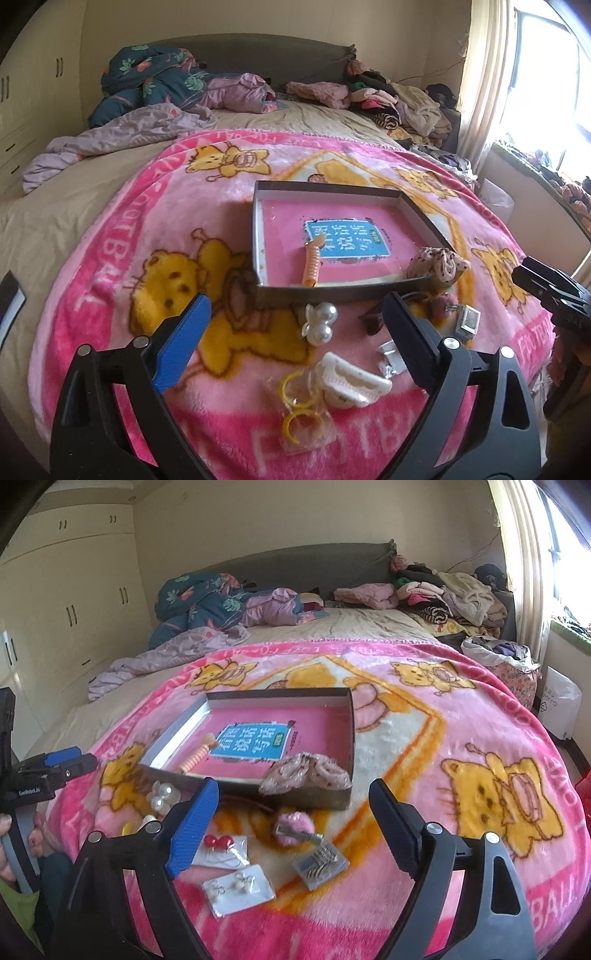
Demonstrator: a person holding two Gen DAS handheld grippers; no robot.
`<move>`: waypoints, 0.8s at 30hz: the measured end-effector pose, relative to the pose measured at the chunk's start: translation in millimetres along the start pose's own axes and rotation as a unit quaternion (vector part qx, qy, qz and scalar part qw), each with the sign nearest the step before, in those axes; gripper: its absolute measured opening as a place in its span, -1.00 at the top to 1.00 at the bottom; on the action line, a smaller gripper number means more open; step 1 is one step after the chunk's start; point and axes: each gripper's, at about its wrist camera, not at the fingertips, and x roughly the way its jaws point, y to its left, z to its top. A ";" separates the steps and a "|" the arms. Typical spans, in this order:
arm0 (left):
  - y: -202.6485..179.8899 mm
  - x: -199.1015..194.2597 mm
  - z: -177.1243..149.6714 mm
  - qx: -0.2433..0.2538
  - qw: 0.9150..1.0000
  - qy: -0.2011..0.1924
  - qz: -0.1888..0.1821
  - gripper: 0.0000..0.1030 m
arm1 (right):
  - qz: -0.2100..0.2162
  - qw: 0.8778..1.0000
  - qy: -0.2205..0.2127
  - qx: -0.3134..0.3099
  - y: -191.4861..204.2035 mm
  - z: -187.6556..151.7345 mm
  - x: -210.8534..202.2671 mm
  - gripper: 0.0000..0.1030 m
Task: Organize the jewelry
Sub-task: 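Lift both tools out of the box back over the remaining jewelry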
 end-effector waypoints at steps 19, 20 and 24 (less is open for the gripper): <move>8.4 -7.6 -40.0 -0.002 0.999 0.033 0.018 -0.70 | 0.028 0.998 0.052 -0.021 21.8 -40.4 3.4 -0.61; 8.5 -7.3 -41.6 -0.003 0.999 0.035 0.017 -0.70 | 0.030 0.998 0.054 -0.023 22.4 -42.4 3.9 -0.62; 7.9 -6.4 -49.3 0.000 0.999 0.044 0.021 -0.70 | 0.037 0.997 0.064 -0.032 27.0 -50.2 5.0 -0.65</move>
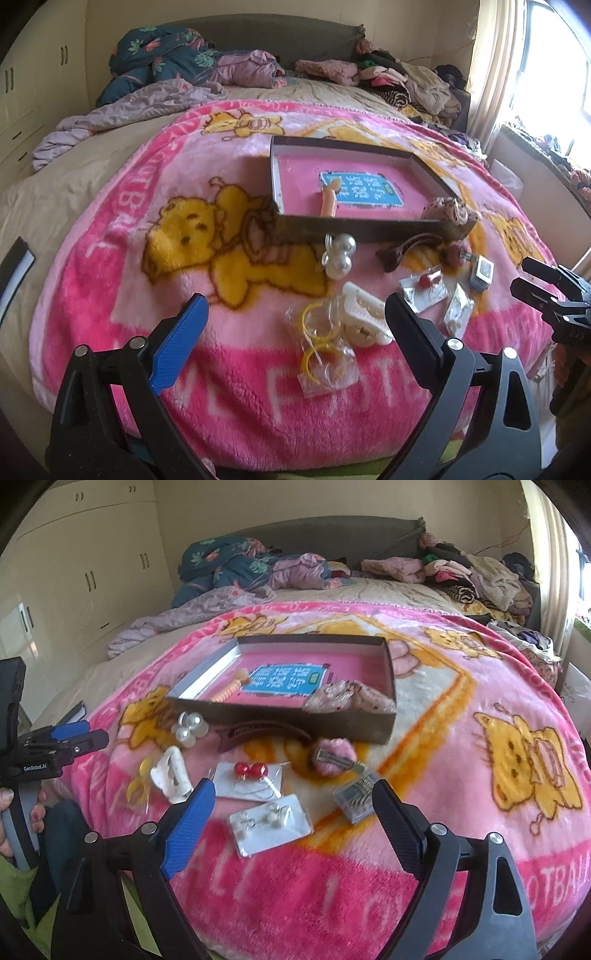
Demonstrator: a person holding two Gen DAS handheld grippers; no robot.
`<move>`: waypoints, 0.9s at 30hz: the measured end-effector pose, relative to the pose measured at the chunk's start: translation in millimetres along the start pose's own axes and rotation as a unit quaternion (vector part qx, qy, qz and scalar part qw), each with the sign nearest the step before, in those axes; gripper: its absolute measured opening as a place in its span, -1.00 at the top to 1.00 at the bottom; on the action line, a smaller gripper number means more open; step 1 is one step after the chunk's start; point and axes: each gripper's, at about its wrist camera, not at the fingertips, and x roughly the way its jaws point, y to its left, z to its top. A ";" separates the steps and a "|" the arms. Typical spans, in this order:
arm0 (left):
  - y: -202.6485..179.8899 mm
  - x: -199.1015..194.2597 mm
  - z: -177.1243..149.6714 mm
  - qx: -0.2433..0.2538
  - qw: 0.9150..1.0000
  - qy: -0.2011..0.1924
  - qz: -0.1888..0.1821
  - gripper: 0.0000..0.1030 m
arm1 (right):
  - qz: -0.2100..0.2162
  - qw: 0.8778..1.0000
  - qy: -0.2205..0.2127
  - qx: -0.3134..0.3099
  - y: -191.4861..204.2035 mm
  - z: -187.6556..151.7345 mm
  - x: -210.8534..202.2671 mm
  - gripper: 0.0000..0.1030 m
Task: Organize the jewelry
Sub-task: 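Lift both tools out of the box back over the remaining jewelry, then grasp the bagged yellow bangles with left tool while right grasps earring card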
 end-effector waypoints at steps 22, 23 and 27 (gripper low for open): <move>-5.2 32.5 -36.3 0.000 0.998 0.067 -0.004 -0.72 | 0.026 0.998 0.047 -0.043 17.6 -20.0 31.8 -0.70; -5.3 34.3 -36.7 0.000 0.998 0.069 -0.004 -0.72 | 0.027 0.997 0.050 -0.045 18.1 -20.7 34.7 -0.70; -7.5 42.0 -39.3 0.000 0.997 0.077 -0.010 -0.72 | 0.031 0.995 0.066 -0.060 22.6 -23.8 50.4 -0.70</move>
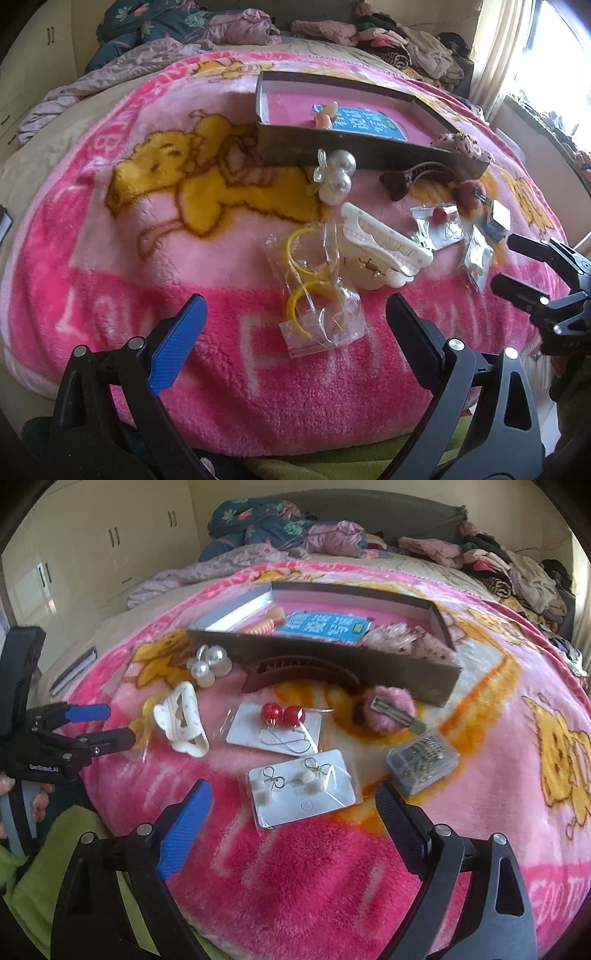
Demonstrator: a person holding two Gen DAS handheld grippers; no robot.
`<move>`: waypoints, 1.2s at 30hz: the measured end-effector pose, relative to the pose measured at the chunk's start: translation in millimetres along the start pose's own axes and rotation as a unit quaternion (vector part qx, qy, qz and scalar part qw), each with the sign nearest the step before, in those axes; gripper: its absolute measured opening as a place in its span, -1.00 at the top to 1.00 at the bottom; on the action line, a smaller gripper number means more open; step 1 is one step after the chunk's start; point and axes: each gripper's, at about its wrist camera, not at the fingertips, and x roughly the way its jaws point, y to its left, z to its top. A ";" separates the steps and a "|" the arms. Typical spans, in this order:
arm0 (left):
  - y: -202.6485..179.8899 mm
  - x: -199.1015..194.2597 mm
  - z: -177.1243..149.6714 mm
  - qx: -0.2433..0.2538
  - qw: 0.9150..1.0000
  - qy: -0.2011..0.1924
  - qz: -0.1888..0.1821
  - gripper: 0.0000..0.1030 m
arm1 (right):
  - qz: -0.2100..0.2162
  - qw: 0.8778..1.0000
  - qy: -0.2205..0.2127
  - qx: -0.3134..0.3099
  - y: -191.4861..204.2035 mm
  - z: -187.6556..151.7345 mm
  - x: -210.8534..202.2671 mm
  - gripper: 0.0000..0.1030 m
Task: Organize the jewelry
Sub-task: 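Grasp the bagged yellow bangles with left tool while right grasps earring card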
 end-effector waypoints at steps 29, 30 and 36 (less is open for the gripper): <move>-5.3 19.0 3.3 0.012 1.000 -0.002 0.004 0.27 | -0.007 0.999 0.004 -0.036 2.4 -5.5 29.1 -0.24; -4.4 17.5 3.4 0.011 1.000 -0.004 0.004 0.27 | -0.006 0.999 0.003 -0.035 2.5 -5.2 27.6 -0.24; 5.1 6.5 4.7 -0.003 1.000 -0.015 0.004 0.27 | -0.005 1.000 -0.009 -0.026 -0.4 -1.6 16.1 -0.24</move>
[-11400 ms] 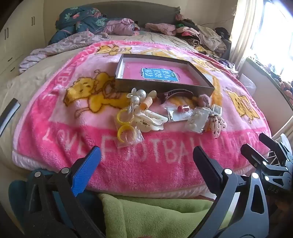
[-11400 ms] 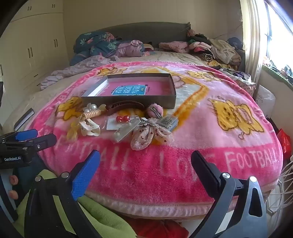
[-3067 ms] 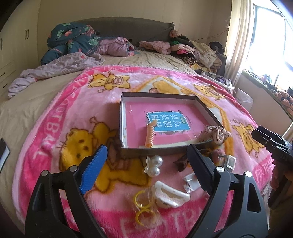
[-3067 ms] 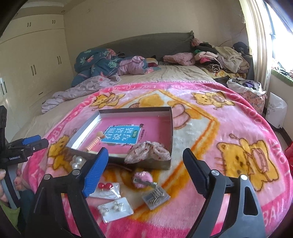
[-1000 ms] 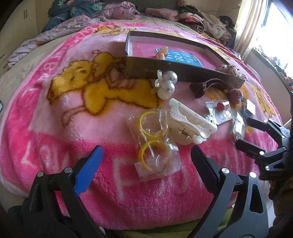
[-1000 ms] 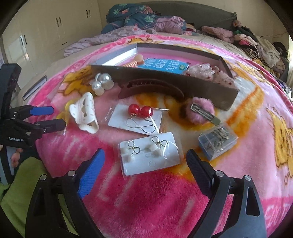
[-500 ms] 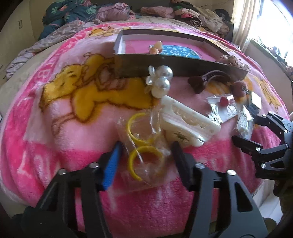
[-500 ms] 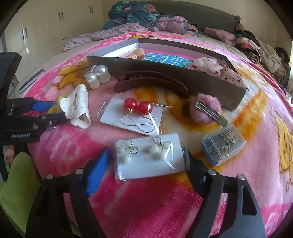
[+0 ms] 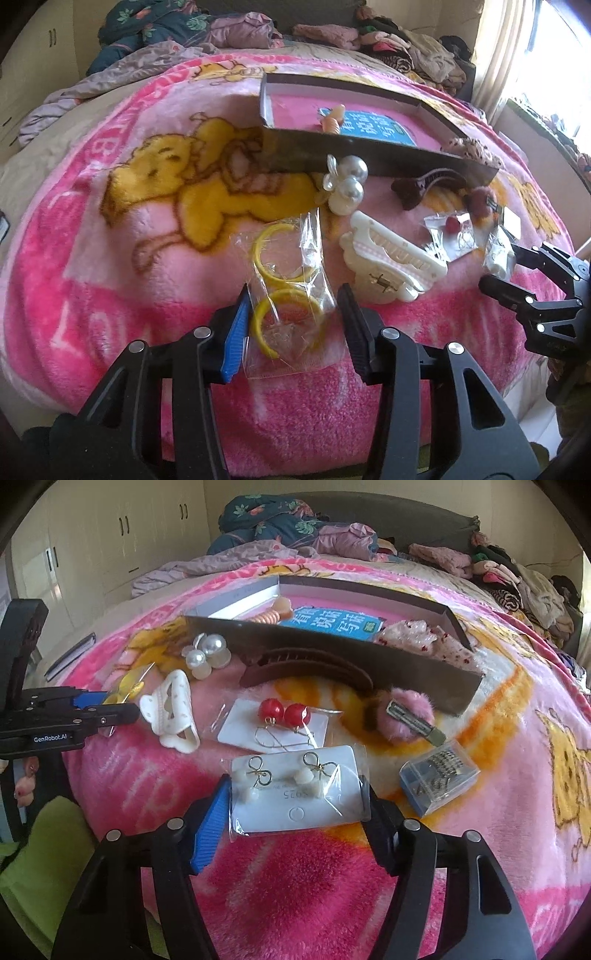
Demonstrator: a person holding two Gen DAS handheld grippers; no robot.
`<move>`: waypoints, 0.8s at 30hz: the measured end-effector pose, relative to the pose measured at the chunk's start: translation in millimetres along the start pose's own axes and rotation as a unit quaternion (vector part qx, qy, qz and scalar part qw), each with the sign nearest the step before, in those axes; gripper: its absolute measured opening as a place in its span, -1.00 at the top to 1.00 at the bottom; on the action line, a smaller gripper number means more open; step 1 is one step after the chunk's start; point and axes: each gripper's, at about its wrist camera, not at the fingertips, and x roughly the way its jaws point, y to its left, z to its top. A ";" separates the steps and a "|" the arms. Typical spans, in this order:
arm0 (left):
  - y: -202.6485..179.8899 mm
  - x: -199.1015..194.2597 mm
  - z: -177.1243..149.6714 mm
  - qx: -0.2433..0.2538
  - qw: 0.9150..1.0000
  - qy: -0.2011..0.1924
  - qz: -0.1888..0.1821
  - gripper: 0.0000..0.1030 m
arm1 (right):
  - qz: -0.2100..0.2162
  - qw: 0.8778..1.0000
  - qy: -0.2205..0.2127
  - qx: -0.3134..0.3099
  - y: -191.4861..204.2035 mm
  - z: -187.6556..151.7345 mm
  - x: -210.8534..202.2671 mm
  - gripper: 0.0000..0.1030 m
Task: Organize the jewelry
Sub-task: 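Grasp the bagged yellow bangles with left tool while right grasps earring card, then drop the bangles into the pink box with left tool while right releases earring card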
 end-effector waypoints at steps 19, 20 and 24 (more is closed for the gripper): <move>5.1 -17.8 30.8 -0.009 0.999 -0.039 -0.021 0.27 | 0.014 0.999 -0.032 0.024 -4.7 36.8 -13.6 -0.24; 4.4 -18.0 34.4 -0.009 0.999 -0.042 -0.024 0.27 | 0.014 0.999 -0.033 0.024 -4.8 37.6 -14.0 -0.24; -0.7 -17.5 45.9 -0.001 0.998 -0.048 -0.031 0.27 | 0.013 0.999 -0.042 0.028 -6.5 45.5 -16.6 -0.24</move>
